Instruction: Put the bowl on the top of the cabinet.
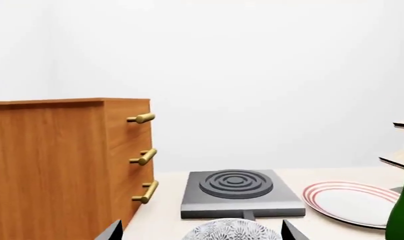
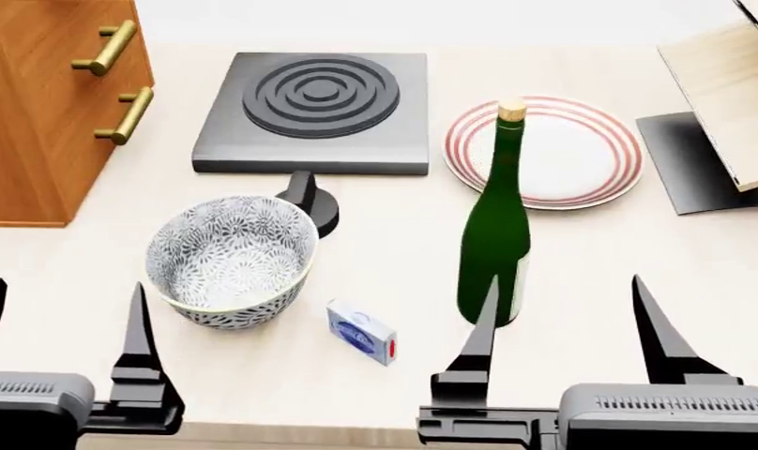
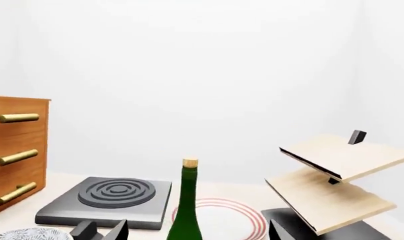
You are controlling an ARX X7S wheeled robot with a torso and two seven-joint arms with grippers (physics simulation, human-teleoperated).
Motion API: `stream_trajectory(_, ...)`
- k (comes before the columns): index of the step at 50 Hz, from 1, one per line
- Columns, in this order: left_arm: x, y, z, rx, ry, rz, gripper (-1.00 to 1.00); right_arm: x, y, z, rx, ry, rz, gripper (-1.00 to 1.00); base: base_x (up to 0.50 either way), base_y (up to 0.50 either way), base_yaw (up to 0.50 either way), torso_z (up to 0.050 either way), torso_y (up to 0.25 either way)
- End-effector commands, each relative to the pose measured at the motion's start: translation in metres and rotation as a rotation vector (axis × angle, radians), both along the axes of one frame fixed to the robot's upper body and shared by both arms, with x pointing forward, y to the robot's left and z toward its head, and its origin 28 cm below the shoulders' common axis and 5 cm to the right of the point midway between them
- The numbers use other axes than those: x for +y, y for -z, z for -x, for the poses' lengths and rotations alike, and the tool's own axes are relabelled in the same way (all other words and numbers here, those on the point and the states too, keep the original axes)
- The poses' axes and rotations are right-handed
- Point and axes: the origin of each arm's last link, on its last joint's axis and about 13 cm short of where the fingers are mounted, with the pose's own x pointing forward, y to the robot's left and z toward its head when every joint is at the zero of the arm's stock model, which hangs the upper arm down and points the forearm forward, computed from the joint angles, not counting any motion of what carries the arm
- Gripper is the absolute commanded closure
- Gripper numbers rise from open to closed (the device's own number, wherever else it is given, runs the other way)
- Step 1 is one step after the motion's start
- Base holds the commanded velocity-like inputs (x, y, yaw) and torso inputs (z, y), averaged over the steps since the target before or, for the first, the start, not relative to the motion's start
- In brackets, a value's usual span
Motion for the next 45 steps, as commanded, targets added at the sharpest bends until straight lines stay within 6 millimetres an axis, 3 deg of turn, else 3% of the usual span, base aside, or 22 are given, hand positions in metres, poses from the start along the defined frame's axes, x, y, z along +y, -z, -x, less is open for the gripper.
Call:
stream_trajectory(1, -0.0012, 0.0004, 0.0008, -0.001, 0.007, -0.003, -1.0, -0.0006, 0.0014, -0.0003, -0.009, -0.015, 0.007, -1.0, 0.0, 0.0, 0.0, 0.0, 0.0)
stream_trajectory(17, -0.0006, -0.0019, 0.0017, -0.007, 0.004, -0.001, -1.0, 0.0, 0.0018, -0.0008, -0.013, -0.007, 0.01, -1.0, 0.0, 0.43, 0.0, 0.0, 0.0)
stream_trajectory(25, -0.0005, -0.0026, 0.0022, -0.01, 0.003, 0.0, -1.0, -0.0006, 0.001, -0.0008, -0.013, -0.005, -0.001, -1.0, 0.0, 0.04, 0.0, 0.0, 0.0)
stream_trajectory(40, 0.0001, -0.0031, 0.0028, -0.013, 0.001, 0.002, -1.0, -0.0003, 0.0009, -0.001, -0.014, 0.015, 0.002, -1.0, 0.0, 0.49, 0.0, 0.0, 0.0)
stream_trajectory(45, -0.0008, -0.0035, 0.0023, -0.013, 0.003, -0.001, -1.0, -0.0014, 0.0017, -0.0017, -0.009, 0.008, -0.013, -1.0, 0.0, 0.05, 0.0, 0.0, 0.0)
